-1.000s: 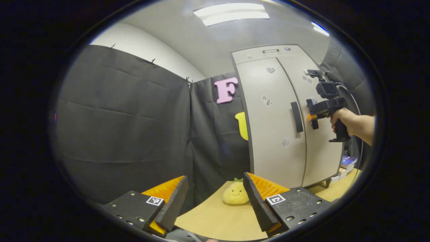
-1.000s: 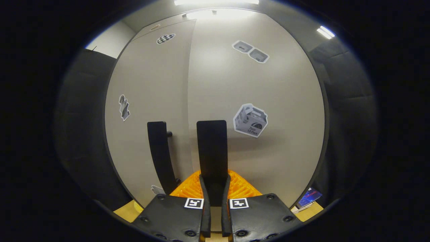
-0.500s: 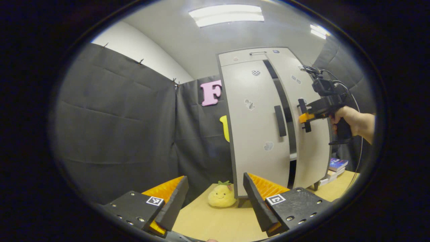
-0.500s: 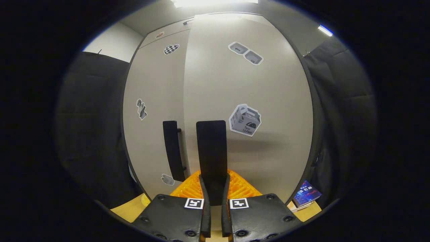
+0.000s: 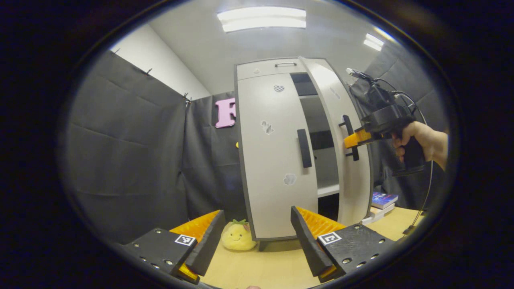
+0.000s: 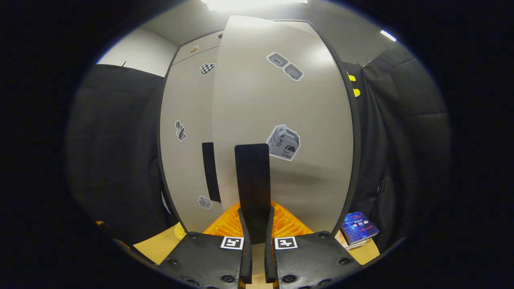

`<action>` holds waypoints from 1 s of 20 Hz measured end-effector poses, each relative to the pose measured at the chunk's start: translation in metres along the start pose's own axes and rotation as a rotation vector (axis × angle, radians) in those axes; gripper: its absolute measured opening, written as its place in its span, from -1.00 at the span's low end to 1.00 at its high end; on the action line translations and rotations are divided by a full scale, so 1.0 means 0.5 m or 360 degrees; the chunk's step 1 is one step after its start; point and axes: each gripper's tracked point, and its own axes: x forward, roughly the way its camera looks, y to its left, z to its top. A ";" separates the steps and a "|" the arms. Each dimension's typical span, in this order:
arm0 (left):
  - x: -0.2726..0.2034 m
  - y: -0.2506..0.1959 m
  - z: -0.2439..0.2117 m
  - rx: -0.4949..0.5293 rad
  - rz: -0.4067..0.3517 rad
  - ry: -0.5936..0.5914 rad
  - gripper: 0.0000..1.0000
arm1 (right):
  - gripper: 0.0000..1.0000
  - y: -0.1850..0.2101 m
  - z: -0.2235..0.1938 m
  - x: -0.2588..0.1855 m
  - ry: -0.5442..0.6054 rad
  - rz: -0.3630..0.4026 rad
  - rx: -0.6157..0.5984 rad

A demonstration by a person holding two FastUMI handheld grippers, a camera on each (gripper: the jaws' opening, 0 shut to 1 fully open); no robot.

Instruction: Open the right door of the double-door shoe cabinet with the right hand, and open the left door with the left hand.

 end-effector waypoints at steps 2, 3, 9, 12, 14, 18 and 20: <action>0.007 -0.021 0.002 -0.0001 -0.0039 -0.0005 0.90 | -0.72 -0.004 0.002 -0.011 0.0002 0.0002 0.0000; 0.008 -0.030 0.002 -0.0001 -0.0055 -0.0006 0.90 | -0.72 -0.009 0.001 -0.012 0.0002 0.0002 0.0000; 0.039 -0.097 0.013 -0.0012 -0.0157 -0.0029 0.89 | -0.72 -0.028 0.004 -0.034 0.0003 -0.0012 0.0010; 0.046 -0.133 0.019 -0.0022 -0.0207 -0.0038 0.89 | -0.74 -0.037 0.005 -0.039 -0.0003 -0.0032 0.0005; 0.050 -0.156 0.020 -0.0026 -0.0238 -0.0040 0.89 | -0.73 -0.047 0.006 -0.048 -0.0006 -0.0043 0.0004; 0.062 -0.195 0.017 -0.0040 -0.0290 -0.0033 0.89 | -0.73 -0.064 0.008 -0.056 -0.0018 -0.0081 -0.0011; 0.065 -0.213 0.020 -0.0041 -0.0313 -0.0036 0.89 | -0.73 -0.071 0.009 -0.055 -0.0021 -0.0100 -0.0017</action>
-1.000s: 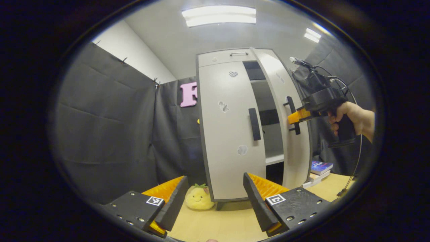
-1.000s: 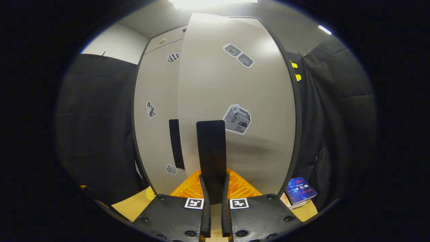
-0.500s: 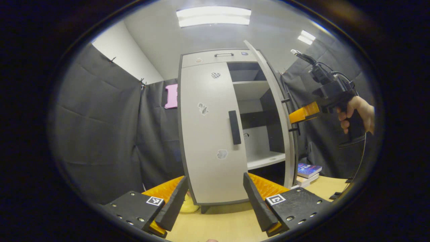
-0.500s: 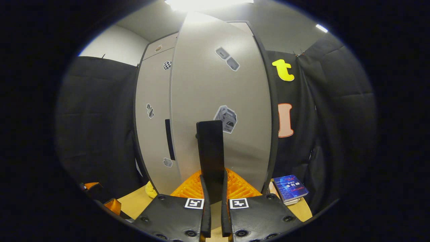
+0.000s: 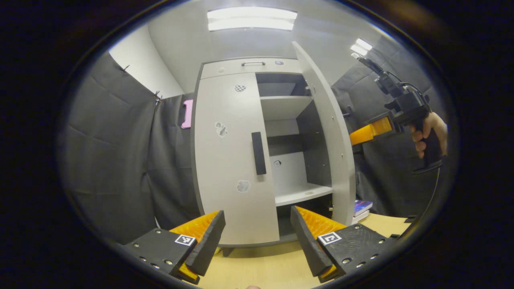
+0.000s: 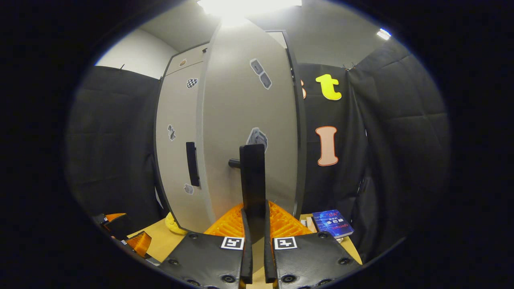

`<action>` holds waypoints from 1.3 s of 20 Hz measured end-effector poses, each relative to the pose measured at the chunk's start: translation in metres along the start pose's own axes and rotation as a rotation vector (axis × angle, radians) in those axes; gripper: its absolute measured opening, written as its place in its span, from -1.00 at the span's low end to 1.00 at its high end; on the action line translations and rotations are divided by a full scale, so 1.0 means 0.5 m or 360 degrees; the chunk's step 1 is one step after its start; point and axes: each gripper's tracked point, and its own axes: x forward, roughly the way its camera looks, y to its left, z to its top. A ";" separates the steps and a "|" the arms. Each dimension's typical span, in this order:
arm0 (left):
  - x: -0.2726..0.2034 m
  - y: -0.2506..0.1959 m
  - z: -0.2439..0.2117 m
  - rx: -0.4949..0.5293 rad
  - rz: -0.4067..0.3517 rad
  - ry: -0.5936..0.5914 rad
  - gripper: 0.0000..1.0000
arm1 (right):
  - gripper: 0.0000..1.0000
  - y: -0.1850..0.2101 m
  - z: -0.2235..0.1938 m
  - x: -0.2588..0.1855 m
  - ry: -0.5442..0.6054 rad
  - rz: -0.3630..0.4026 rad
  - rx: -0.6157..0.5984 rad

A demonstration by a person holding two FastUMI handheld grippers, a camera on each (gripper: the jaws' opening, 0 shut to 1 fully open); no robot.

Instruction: Open the right door of the double-door shoe cabinet with the right hand, and open the left door with the left hand.

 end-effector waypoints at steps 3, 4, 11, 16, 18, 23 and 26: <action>0.009 -0.020 0.003 -0.0002 -0.0025 -0.0011 0.89 | -0.73 -0.015 -0.002 0.012 -0.0001 -0.0036 0.0009; 0.011 -0.026 0.004 -0.0009 -0.0031 -0.0009 0.89 | -0.73 -0.020 -0.001 0.012 -0.0005 -0.0049 0.0003; 0.038 -0.040 -0.003 -0.0024 -0.0032 0.0008 0.89 | -0.75 -0.047 0.001 0.017 -0.0013 -0.0117 -0.0027; 0.042 -0.038 0.001 -0.0013 -0.0014 0.0018 0.89 | -0.84 -0.069 0.001 0.018 -0.0019 -0.0179 -0.0045; 0.044 -0.039 -0.003 -0.0025 -0.0006 0.0028 0.89 | -0.76 -0.082 0.003 0.015 -0.0024 -0.0214 -0.0057; 0.050 -0.038 -0.003 -0.0020 0.0019 0.0031 0.89 | -1.00 -0.112 0.005 0.007 -0.0033 -0.0308 -0.0041; 0.056 -0.037 -0.002 -0.0026 0.0027 0.0036 0.89 | -0.68 -0.084 0.008 0.007 -0.0057 -0.0224 0.0054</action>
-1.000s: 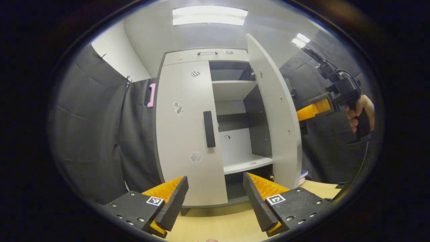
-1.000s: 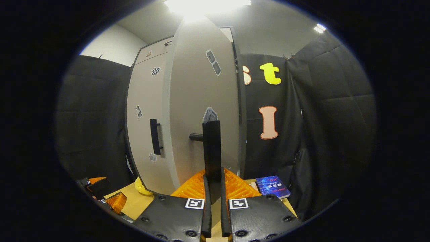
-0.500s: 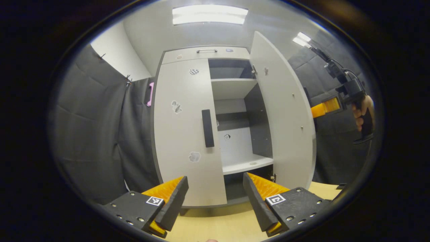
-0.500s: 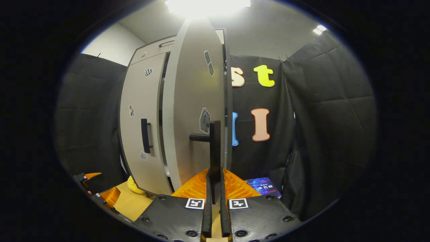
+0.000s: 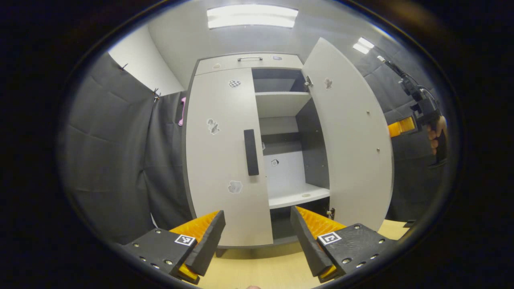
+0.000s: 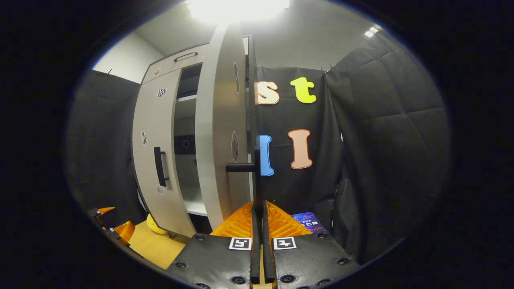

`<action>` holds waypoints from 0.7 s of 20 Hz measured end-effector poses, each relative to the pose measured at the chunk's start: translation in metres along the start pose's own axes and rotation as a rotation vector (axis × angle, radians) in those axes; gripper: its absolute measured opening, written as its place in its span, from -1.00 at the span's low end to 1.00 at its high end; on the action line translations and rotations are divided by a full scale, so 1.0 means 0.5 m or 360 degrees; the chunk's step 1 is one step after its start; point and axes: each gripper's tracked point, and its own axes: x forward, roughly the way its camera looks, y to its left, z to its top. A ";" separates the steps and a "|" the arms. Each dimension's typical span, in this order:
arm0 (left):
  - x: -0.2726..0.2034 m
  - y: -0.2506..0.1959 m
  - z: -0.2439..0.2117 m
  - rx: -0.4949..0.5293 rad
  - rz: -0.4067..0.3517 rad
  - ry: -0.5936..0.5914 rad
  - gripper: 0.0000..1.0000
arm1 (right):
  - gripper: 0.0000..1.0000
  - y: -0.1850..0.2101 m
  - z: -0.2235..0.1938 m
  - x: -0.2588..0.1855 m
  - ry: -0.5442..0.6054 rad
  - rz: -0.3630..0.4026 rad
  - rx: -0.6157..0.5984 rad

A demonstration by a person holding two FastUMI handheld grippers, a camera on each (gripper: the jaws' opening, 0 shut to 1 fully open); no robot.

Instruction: Open the right door of the double-door shoe cabinet with the right hand, and open the left door with the left hand.

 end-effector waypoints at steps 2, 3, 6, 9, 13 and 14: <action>0.009 0.000 0.005 0.0004 0.0011 0.0000 0.89 | -0.89 0.001 0.009 0.006 -0.0041 0.0024 0.0007; 0.013 0.001 0.011 0.0008 0.0013 -0.0006 0.89 | -0.89 0.000 0.014 0.004 -0.0061 0.0033 0.0000; 0.052 0.011 0.038 0.0027 0.0022 -0.0031 0.89 | -0.82 -0.015 0.012 -0.006 -0.0061 0.0020 -0.0047; 0.095 0.022 0.080 0.0010 0.0034 -0.0076 0.89 | -0.64 -0.036 0.009 -0.019 -0.0051 -0.0019 -0.0125; 0.156 0.044 0.137 0.0001 0.0074 -0.0149 0.87 | 0.53 -0.063 -0.004 -0.025 -0.0038 -0.0089 -0.0156; 0.171 0.048 0.149 0.0003 0.0081 -0.0162 0.89 | 0.93 -0.074 -0.001 -0.035 -0.0048 -0.0129 -0.0163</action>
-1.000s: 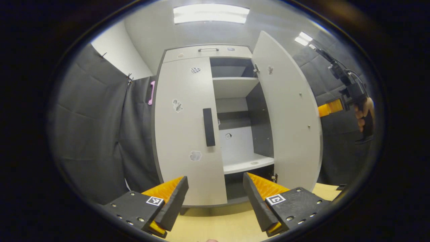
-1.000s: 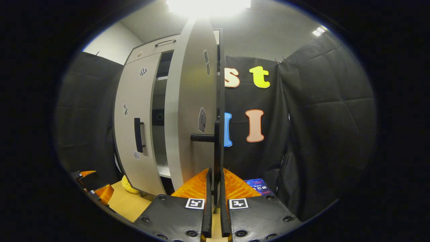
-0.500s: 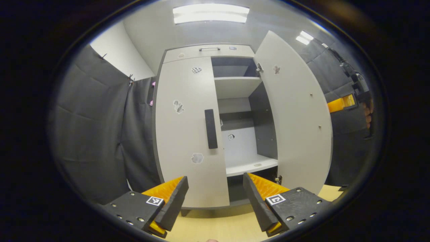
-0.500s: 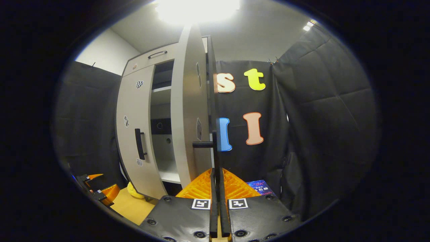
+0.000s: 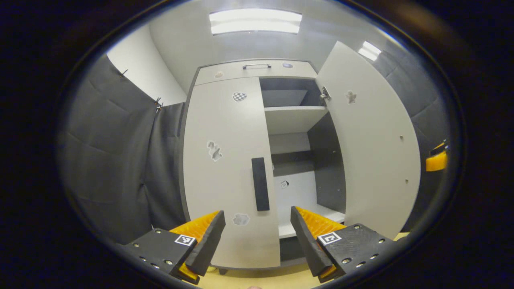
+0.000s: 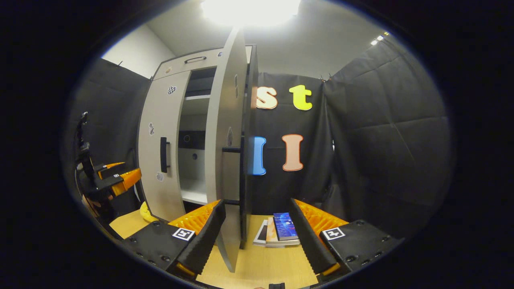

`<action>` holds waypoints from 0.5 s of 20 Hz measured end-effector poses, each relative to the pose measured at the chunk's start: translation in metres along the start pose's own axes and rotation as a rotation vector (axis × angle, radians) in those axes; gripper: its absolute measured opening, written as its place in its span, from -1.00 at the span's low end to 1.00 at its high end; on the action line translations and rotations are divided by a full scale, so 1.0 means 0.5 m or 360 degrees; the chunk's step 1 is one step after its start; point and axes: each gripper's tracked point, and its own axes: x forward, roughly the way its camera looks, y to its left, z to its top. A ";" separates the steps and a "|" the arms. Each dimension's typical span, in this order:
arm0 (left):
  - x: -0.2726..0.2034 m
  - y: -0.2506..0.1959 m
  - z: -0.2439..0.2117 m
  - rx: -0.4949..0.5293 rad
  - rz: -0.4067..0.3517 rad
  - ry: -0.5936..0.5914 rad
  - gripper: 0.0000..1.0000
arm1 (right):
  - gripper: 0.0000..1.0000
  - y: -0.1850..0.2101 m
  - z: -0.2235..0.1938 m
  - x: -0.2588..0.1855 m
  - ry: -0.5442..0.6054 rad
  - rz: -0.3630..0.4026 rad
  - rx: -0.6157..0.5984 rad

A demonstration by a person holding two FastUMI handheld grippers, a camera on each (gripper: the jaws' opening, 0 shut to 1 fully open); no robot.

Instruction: Open the right door of the double-door shoe cabinet with the right hand, and open the left door with the left hand.

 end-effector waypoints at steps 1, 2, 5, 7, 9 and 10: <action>0.018 0.002 0.010 0.0002 0.0001 -0.0014 0.89 | 0.93 -0.011 0.001 -0.004 -0.0005 -0.0041 -0.0001; 0.035 0.002 0.022 -0.0004 -0.0013 -0.0032 0.89 | 0.95 -0.019 0.002 -0.009 -0.0005 -0.0068 0.0006; 0.083 -0.007 0.038 -0.0040 -0.0069 -0.0036 0.89 | 0.95 -0.032 -0.009 -0.016 0.0008 -0.0129 0.0046; 0.118 -0.006 0.045 -0.0049 -0.0083 -0.0026 0.89 | 0.95 -0.041 -0.011 -0.022 0.0011 -0.0173 0.0065; 0.153 -0.005 0.040 -0.0042 -0.0079 0.0004 0.89 | 0.95 -0.047 -0.014 -0.026 0.0012 -0.0200 0.0085; 0.170 -0.005 0.035 -0.0033 -0.0079 0.0025 0.89 | 0.95 -0.051 -0.018 -0.029 0.0018 -0.0215 0.0091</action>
